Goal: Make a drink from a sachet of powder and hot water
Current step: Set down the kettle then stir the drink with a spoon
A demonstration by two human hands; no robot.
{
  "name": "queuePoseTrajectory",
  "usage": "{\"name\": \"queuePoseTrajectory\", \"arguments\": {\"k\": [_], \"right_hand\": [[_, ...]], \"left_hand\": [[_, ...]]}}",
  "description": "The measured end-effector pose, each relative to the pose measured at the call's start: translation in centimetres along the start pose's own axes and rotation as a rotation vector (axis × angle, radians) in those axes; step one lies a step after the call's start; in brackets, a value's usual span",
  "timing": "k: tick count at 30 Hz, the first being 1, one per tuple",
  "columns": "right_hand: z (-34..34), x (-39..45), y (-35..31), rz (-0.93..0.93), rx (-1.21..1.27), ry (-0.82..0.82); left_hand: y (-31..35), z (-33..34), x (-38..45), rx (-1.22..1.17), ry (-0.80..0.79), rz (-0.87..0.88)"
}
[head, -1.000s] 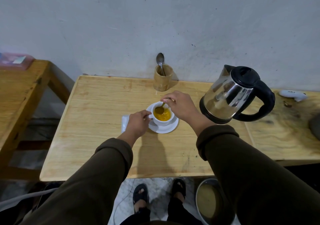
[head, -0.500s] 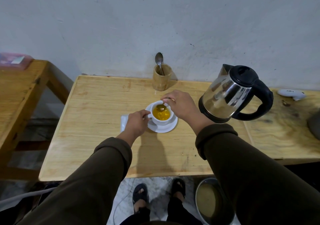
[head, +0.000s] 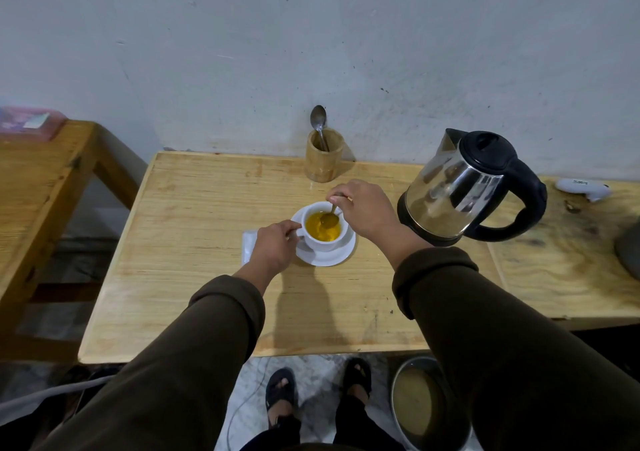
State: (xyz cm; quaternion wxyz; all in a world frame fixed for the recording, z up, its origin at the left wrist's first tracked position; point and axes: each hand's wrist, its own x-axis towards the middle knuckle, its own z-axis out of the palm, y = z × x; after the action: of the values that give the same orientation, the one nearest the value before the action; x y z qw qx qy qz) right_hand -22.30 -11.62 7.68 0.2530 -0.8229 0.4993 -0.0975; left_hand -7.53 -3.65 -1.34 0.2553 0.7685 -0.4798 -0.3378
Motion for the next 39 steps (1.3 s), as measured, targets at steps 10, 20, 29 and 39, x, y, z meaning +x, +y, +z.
{"name": "queuePoseTrajectory", "arguments": {"k": [10,20,29,39], "right_hand": [[0.12,-0.06,-0.22,0.008,0.113,-0.072],[0.37,-0.05,-0.03,-0.008,0.043,-0.033],[-0.19,-0.36,-0.07,0.023,0.129,-0.084],[0.52,-0.16,-0.28,0.009,-0.061,-0.005]], "left_hand": [[-0.09,0.0,0.08,0.003,0.0,-0.008],[0.1,-0.11,-0.04,-0.003,0.008,-0.005],[0.06,-0.15,-0.08,0.004,-0.002,-0.003],[0.07,-0.2,-0.28,0.0,0.008,0.025]]}}
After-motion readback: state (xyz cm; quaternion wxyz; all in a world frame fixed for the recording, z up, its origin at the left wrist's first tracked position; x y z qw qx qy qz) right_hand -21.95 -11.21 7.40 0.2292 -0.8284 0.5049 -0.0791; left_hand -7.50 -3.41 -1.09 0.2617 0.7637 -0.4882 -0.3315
